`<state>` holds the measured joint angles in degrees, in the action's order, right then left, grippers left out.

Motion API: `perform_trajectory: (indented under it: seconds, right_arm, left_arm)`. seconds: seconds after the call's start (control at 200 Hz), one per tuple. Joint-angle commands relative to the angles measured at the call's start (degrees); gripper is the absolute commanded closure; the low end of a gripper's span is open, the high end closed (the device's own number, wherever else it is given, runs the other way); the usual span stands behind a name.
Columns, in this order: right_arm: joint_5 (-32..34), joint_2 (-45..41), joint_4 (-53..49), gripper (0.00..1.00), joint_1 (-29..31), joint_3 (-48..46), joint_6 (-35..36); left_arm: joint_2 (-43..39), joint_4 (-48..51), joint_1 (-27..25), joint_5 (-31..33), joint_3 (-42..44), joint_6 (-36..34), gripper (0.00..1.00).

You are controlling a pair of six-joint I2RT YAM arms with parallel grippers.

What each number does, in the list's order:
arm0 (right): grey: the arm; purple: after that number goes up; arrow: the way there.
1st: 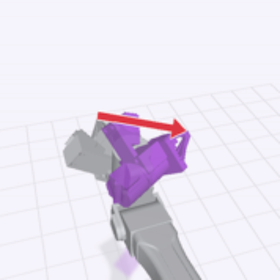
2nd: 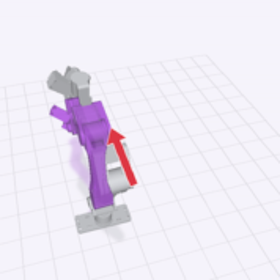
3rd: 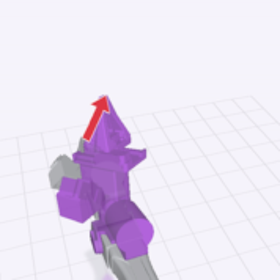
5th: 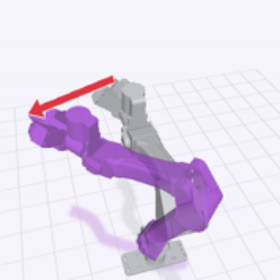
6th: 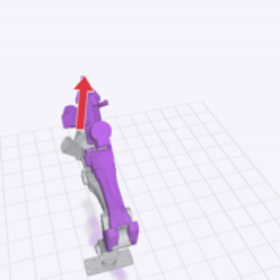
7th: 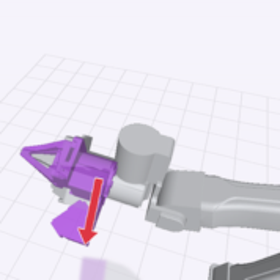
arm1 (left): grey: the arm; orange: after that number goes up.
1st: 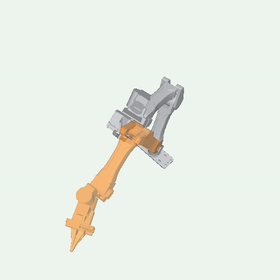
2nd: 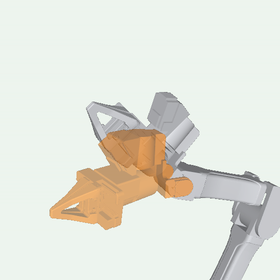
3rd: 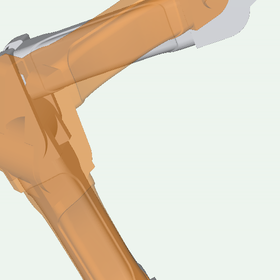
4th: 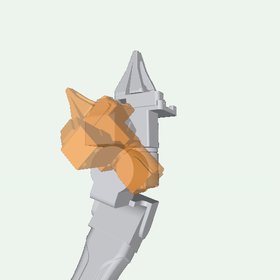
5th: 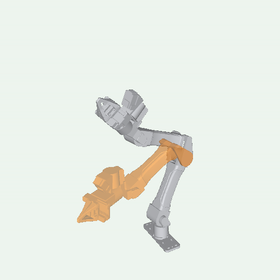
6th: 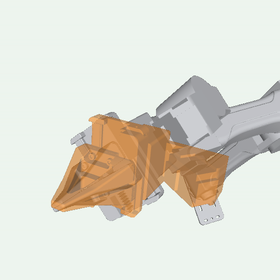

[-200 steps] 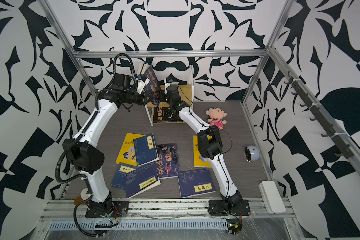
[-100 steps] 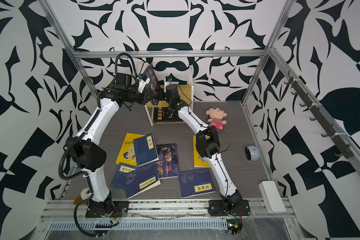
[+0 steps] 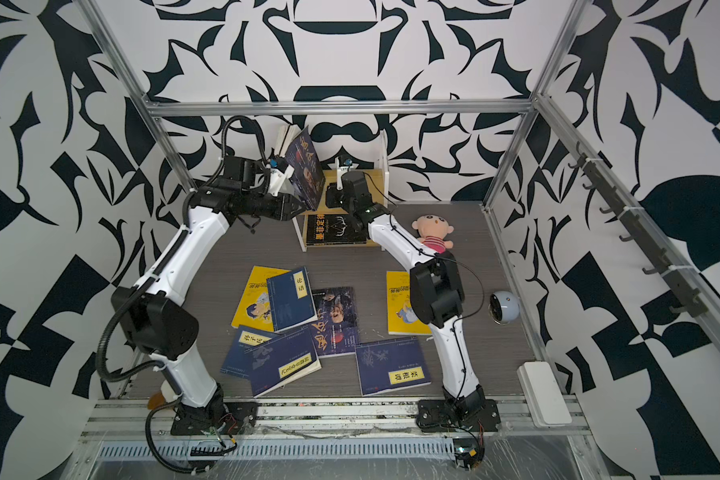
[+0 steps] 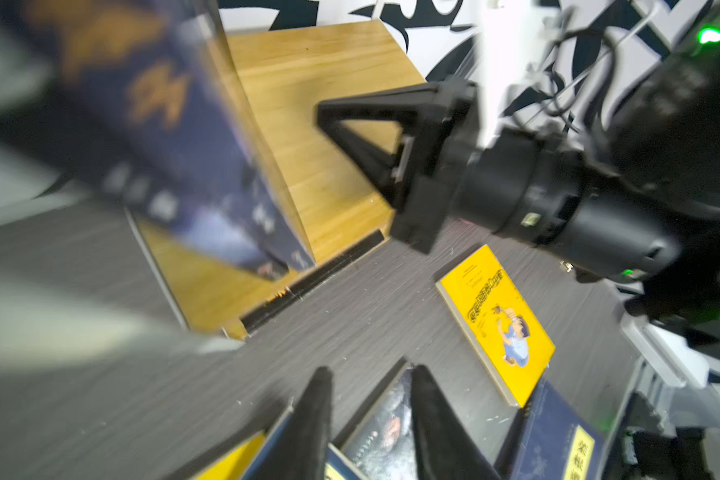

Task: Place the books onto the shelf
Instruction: 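Release the purple book and withdraw both grippers from the shelf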

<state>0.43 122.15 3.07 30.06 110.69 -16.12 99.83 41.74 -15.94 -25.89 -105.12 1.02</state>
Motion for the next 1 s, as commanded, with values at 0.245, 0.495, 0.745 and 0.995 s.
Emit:
perform_trajectory:
  seconds: [0.245, 0.495, 0.745, 0.995]
  right_arm:
    - [-1.57, -20.36, 6.39, 0.72, 3.35, -21.64, 0.92]
    - [-2.8, -28.67, 2.87, 0.54, 6.8, -35.03, -0.38]
    - [2.49, -39.24, -1.55, 0.38, 6.64, -49.76, -3.9]
    - [2.92, -50.25, -15.29, 0.25, -1.48, -60.31, -10.81]
  left_arm:
    - [-12.15, -4.15, 6.94, -8.27, 20.89, 9.22, 0.36]
    - [-16.86, -9.18, 11.53, -7.47, 36.15, 12.26, 0.11]
    - [-15.89, -15.44, 13.26, -7.62, 43.67, 14.12, 0.01]
    - [-14.57, -17.36, 11.54, -8.13, 45.24, 15.19, 0.0]
